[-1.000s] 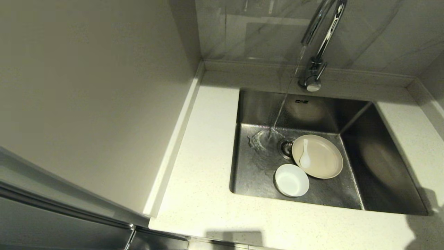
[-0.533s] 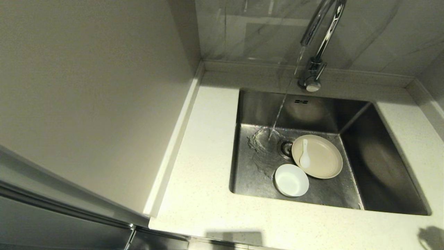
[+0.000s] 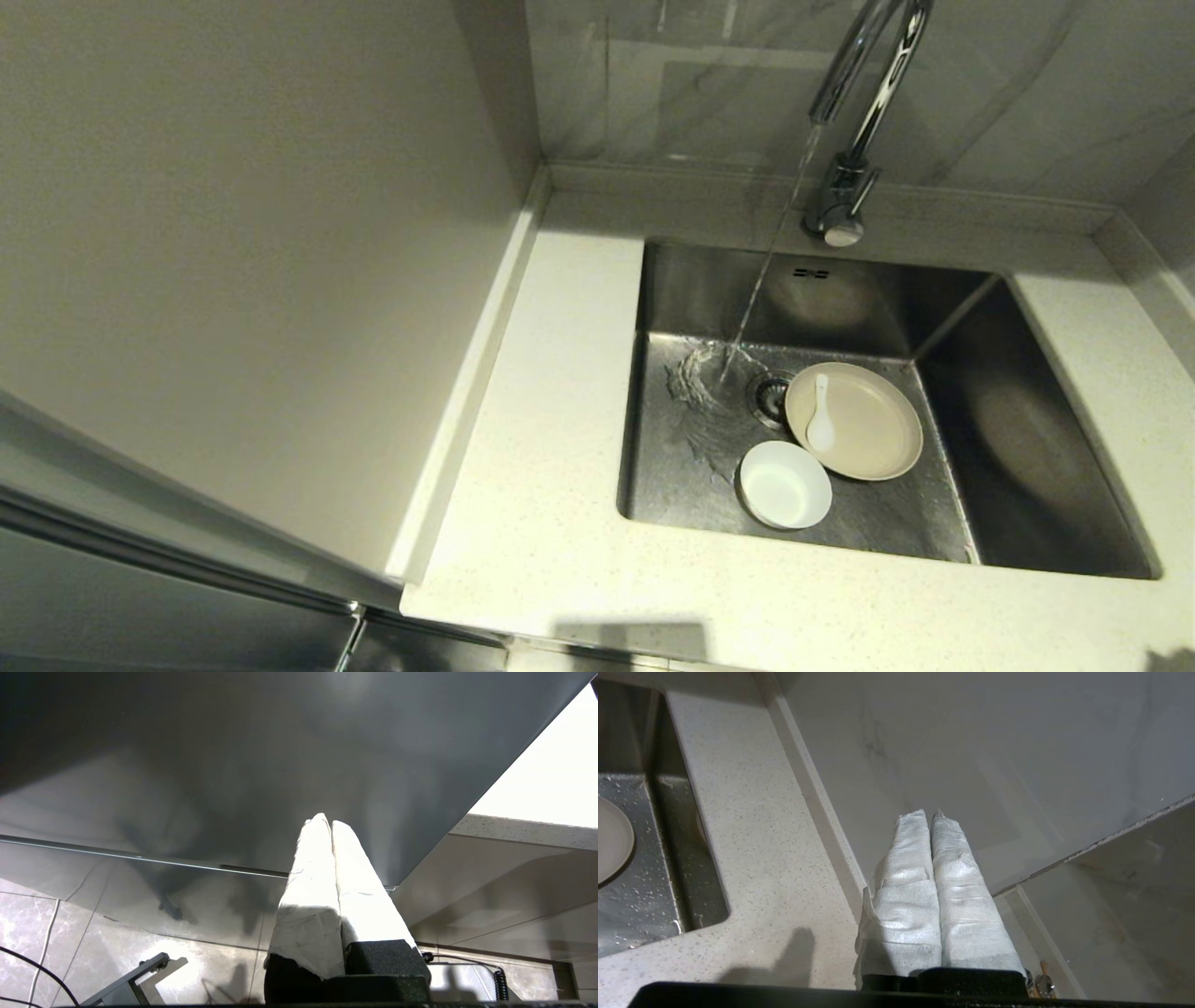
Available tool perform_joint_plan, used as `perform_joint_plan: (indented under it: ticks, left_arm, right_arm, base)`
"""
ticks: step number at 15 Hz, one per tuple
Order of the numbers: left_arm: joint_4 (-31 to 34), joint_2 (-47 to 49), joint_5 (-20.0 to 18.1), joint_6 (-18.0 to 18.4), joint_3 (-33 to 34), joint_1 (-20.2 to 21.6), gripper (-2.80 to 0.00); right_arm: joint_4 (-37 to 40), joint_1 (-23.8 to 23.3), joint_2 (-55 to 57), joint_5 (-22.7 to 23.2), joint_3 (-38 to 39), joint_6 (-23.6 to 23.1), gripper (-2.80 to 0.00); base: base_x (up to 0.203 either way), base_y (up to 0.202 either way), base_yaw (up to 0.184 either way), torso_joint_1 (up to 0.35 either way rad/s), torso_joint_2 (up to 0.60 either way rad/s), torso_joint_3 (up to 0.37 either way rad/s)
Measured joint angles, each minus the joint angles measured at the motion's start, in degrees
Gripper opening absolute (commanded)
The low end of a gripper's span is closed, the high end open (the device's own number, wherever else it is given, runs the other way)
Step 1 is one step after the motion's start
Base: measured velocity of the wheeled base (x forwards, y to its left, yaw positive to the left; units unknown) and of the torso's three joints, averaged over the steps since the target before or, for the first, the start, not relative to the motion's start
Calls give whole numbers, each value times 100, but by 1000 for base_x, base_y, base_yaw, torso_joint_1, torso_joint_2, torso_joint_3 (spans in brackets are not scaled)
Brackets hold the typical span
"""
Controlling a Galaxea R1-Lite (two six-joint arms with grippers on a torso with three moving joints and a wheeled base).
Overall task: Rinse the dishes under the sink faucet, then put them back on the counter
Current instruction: Wait for the water to rinse the bowl
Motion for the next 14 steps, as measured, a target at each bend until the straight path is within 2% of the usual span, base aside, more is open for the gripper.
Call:
perform_joint_plan:
  ticks: [9, 14]
  left_arm:
    - [0, 0, 0, 1, 0, 0, -280]
    - [2, 0, 0, -2, 0, 0, -280]
  right_arm:
    - [-23, 2, -526, 7, 579, 41, -280]
    - [-957, 0, -805, 7, 1392, 41, -280]
  base:
    - [0, 0, 0, 0, 0, 0]
    - [0, 0, 0, 0, 0, 0]
